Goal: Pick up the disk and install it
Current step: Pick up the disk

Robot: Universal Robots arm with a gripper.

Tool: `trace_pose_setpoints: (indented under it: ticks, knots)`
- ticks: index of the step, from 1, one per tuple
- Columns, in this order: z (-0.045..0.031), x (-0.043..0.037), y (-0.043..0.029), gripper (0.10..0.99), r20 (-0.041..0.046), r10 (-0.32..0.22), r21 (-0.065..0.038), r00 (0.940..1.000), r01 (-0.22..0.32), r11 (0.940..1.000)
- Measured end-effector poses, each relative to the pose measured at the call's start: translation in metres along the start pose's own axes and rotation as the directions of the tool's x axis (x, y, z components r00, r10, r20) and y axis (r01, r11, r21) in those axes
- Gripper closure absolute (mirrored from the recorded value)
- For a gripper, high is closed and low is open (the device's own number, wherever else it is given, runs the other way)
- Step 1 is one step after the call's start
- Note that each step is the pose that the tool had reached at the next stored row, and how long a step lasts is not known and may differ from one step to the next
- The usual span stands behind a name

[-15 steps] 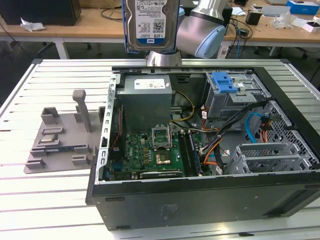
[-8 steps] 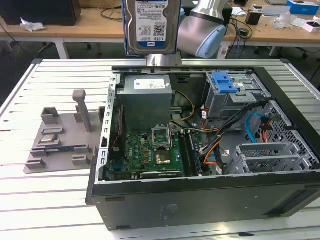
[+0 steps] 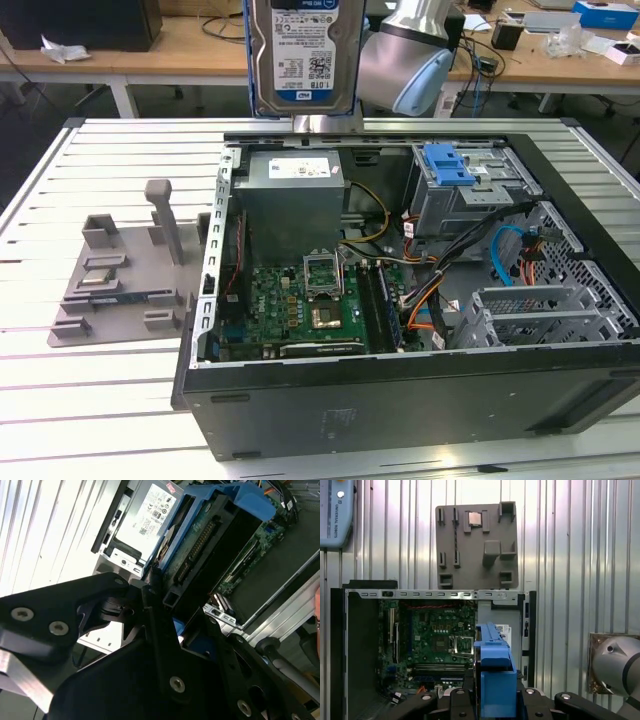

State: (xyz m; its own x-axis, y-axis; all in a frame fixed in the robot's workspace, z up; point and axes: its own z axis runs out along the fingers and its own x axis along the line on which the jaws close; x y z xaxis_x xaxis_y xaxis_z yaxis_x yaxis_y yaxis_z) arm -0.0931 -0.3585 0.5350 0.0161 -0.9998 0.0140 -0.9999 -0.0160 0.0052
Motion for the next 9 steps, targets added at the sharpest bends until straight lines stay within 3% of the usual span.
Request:
trace_pose_setpoints:
  ticks: [9]
  knots:
    - [0.0023,0.0154,-0.0010,0.722,0.0000,0.000,0.000,1.0000,0.000,1.0000]
